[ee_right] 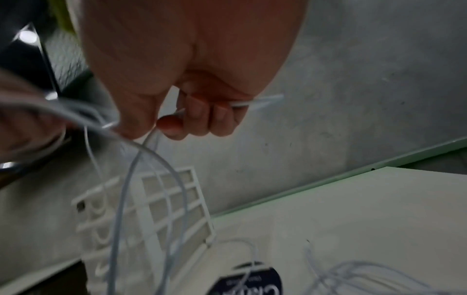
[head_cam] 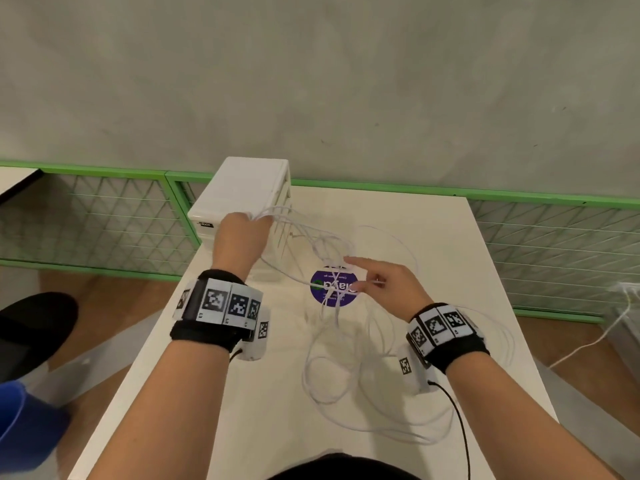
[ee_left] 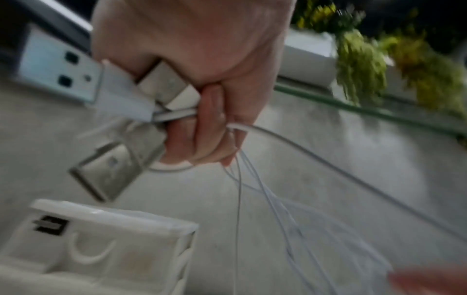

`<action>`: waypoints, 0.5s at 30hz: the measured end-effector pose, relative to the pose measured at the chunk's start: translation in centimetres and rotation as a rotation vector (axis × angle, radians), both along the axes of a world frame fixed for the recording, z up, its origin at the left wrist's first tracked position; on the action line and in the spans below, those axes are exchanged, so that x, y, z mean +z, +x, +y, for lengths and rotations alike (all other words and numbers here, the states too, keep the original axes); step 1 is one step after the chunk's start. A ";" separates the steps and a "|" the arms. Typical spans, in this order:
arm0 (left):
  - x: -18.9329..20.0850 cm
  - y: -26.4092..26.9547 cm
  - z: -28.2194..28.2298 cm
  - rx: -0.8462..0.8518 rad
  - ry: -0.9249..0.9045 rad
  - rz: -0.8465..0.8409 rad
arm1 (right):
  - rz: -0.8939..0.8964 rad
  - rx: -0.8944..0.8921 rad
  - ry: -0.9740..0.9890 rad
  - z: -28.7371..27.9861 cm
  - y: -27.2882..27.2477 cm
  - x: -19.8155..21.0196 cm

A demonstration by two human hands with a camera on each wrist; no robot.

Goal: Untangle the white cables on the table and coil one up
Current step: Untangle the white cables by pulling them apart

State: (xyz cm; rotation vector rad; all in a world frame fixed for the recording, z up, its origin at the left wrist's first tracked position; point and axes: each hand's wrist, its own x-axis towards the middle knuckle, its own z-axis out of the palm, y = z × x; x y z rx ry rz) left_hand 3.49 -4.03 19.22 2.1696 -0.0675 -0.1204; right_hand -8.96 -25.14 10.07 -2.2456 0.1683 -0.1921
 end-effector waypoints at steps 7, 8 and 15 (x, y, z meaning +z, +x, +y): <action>-2.7 -2.4 -3.1 -0.265 0.073 0.129 | -0.032 0.046 -0.155 1.4 1.7 3.3; -2.7 -3.1 -3.9 -0.324 0.003 0.174 | -0.048 0.042 -0.168 1.7 1.9 3.8; -3.1 -4.3 -5.3 -0.495 -0.293 0.174 | -0.262 -0.179 -0.013 1.6 1.7 5.1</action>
